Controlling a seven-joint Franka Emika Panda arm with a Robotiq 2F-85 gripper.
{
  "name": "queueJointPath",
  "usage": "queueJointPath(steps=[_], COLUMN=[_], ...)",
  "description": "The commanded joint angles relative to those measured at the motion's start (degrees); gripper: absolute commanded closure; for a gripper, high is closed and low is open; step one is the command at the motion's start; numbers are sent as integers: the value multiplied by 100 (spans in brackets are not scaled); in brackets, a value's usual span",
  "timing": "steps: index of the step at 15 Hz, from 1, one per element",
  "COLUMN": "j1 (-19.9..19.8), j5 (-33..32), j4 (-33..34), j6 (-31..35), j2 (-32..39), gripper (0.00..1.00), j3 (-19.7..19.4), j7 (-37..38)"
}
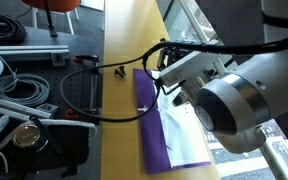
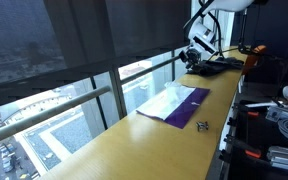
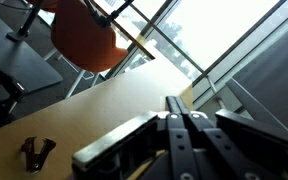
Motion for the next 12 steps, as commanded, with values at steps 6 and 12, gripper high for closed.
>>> queueJointPath(steps=[6, 12], j1=[-281, -59], j5=[-30, 63], j4=[410, 207], j6=[-285, -26], j2=[67, 3], gripper=[100, 100], j3=[-137, -48], j7=[16, 31])
